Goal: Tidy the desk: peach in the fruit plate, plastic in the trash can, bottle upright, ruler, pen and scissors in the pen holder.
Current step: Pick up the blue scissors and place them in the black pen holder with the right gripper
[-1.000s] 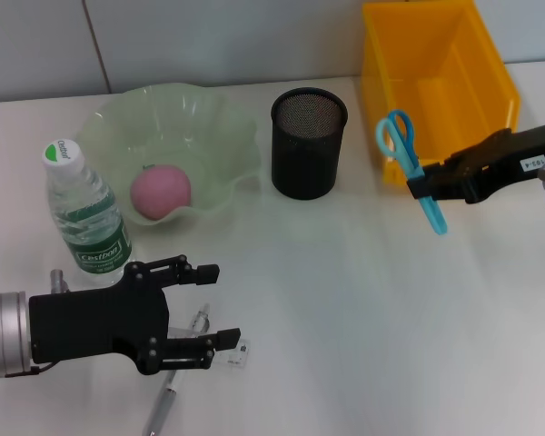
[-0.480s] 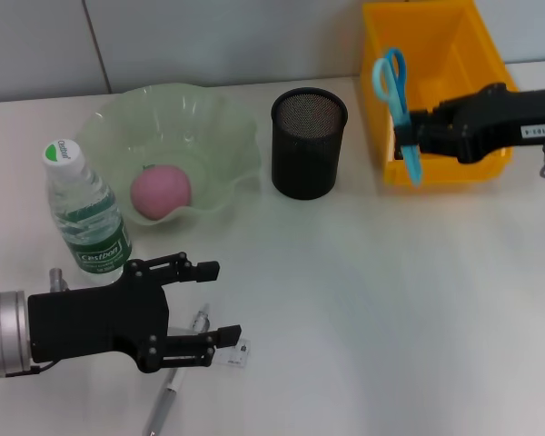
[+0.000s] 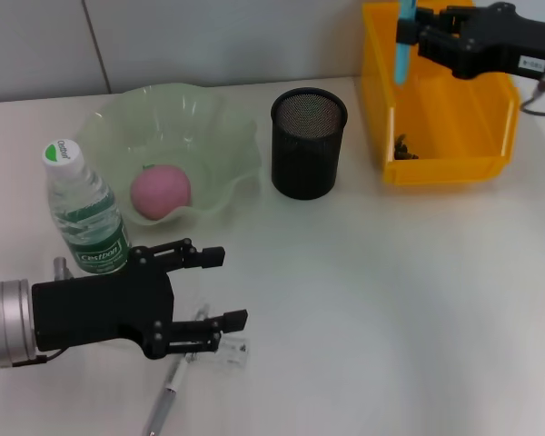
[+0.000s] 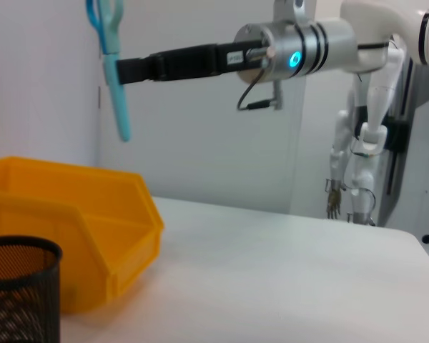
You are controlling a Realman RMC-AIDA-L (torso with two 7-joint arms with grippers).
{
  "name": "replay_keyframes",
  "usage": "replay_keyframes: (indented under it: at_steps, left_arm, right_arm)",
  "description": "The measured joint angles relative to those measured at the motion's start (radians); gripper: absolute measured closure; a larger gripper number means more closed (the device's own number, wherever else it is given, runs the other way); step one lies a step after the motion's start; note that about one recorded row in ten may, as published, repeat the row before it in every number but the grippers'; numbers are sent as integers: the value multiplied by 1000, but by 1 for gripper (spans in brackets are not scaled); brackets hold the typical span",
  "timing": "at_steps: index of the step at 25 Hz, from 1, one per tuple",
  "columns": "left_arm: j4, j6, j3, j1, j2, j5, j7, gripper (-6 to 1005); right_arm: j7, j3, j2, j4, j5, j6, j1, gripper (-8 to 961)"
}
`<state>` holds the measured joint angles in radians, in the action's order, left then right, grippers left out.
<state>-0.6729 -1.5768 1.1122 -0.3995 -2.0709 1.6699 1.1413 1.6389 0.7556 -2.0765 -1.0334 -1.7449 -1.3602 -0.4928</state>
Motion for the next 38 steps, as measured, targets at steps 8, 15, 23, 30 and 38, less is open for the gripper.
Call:
replay_keyframes:
  at_steps: [8, 15, 23, 30, 38]
  left_arm:
    - [11, 3, -3, -3, 0, -17, -10, 196]
    - [11, -3, -9, -1, 2, -18, -11, 196]
    - [10, -4, -9, 4, 2, -22, -11, 197]
    - [10, -8, -9, 8, 2, -31, -11, 197]
    - [10, -13, -9, 14, 1, -34, -11, 197]
  right_arm:
    - [-87, 2, 5, 201, 4, 133, -118, 740]
    - [-134, 10, 1, 364, 44, 242, -182, 740]
    - [-187, 9, -2, 486, 67, 315, -223, 740]
    - [-258, 13, -5, 561, 132, 353, -239, 739]
    - [-299, 14, -5, 624, 136, 386, -276, 738]
